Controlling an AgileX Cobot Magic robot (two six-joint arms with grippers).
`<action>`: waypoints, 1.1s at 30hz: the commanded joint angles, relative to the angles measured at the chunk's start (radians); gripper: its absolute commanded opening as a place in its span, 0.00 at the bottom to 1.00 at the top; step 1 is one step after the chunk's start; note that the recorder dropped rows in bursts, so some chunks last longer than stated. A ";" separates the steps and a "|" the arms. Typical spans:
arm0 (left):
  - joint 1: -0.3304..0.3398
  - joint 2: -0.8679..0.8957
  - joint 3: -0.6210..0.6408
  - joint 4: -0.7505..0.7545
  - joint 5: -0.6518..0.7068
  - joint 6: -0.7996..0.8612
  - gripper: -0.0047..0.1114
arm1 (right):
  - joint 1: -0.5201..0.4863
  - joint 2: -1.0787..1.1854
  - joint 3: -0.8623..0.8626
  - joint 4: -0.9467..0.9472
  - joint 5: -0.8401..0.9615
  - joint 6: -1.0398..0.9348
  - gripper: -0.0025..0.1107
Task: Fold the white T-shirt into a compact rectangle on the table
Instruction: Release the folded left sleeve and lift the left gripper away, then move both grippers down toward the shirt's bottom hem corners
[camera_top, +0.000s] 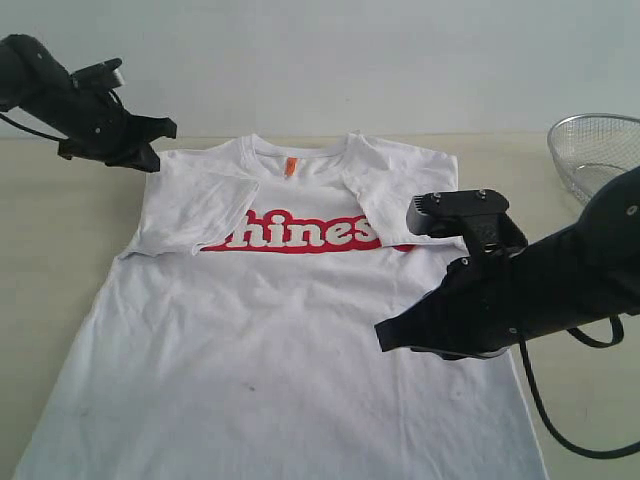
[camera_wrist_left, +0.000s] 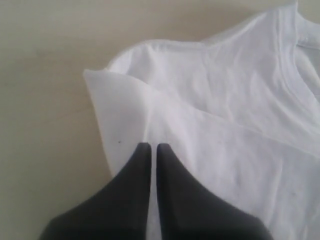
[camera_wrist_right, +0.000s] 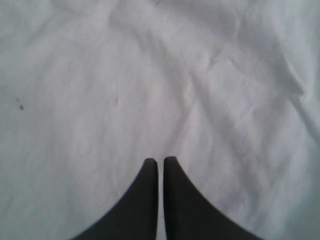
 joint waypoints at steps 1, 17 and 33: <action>-0.003 0.034 -0.019 -0.013 -0.012 -0.021 0.08 | 0.002 -0.009 0.002 0.002 -0.001 -0.005 0.02; 0.020 -0.016 -0.021 -0.010 0.044 -0.021 0.08 | 0.000 -0.009 0.002 0.002 -0.034 0.012 0.02; 0.022 -0.405 0.269 -0.004 0.330 0.017 0.08 | 0.000 -0.146 0.006 0.002 0.048 0.068 0.02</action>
